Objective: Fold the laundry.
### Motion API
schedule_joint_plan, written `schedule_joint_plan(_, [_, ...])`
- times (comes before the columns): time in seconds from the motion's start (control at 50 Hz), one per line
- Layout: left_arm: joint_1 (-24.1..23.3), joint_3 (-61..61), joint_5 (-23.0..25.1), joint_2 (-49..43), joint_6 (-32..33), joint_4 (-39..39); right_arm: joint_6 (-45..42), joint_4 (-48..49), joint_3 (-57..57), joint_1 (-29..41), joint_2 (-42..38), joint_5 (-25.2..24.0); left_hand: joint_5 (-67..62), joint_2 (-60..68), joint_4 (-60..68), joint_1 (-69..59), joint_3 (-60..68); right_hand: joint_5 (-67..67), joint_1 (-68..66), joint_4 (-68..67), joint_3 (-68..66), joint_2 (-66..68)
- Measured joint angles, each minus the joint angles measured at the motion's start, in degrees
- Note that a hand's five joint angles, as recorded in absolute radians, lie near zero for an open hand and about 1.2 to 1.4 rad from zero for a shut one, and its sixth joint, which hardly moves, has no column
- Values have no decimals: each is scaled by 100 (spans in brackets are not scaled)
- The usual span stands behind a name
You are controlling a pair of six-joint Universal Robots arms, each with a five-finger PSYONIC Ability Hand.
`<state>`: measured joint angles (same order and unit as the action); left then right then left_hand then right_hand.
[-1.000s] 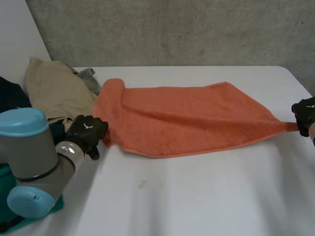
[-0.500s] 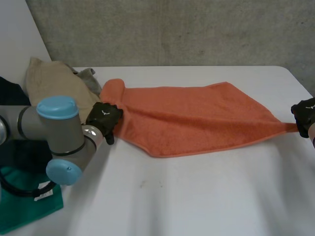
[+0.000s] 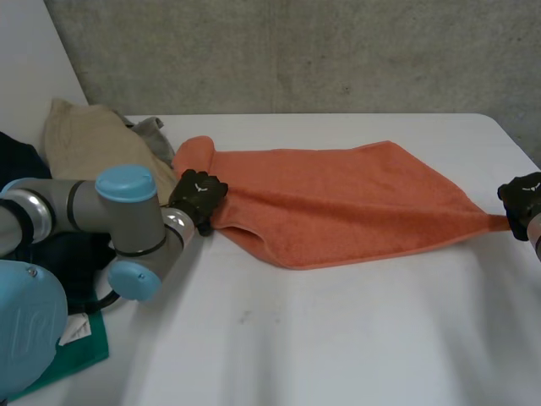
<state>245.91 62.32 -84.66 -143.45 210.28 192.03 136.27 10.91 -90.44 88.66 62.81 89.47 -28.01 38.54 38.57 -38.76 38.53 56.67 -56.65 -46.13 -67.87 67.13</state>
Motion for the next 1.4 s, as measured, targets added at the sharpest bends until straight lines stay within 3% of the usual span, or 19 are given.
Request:
schedule_joint_plan(0.18, [1,-213,100,-167,-5,1,-59,-9,0,1,-24,0,-887,883,888,-841,891,0,0,0,0,0])
schedule_joint_plan(0.24, [1,-203,127,-136,10,2,-59,-23,0,-2,-21,0,-2469,2506,2504,-2365,2460,0,0,0,0,0])
schedule_joint_plan(0.34, [-3,-18,63,184,186,-30,-60,-55,7,-15,7,0,-2779,2955,2985,-2425,2947,0,0,0,0,0])
schedule_joint_plan(0.5, [-18,1357,-479,1625,1353,-231,-394,-331,-27,-56,240,-131,-2779,2960,2985,-2425,2948,0,0,0,0,0])
schedule_joint_plan(0.64, [-31,3426,-1286,3408,2379,-769,-1664,-1625,-311,-405,947,-528,-2898,2960,3007,-2534,2952,0,0,0,0,0])
schedule_joint_plan(0.76, [-56,4705,-1471,4480,2399,-1637,-2845,-2958,-702,-1127,1543,-668,-2898,2961,3008,-2534,2952,0,0,0,0,0])
schedule_joint_plan(0.84, [-169,5005,-1333,4716,1930,-2033,-3287,-3419,-943,-1497,1789,-762,-2897,2962,3009,-2534,2953,0,0,0,0,0])
schedule_joint_plan(1.04, [-309,3765,-1082,3598,942,-1620,-2665,-2449,-826,-1245,1527,-911,-2898,2963,3009,-2535,2953,0,0,0,0,0])
schedule_joint_plan(1.24, [-114,924,-1095,1997,1292,-961,-1894,-1124,949,-117,550,-367,-2897,2963,3010,-2535,2953,0,0,0,0,0])
schedule_joint_plan(1.32, [15,-568,-1083,1672,1539,-130,-1329,-193,2124,168,417,-168,-2899,2963,3011,-2536,2953,0,0,0,0,0])
schedule_joint_plan(1.4, [78,-1298,-1080,1659,1537,791,-832,782,2810,236,455,-154,-2898,2963,3011,-2536,2953,0,0,0,0,0])
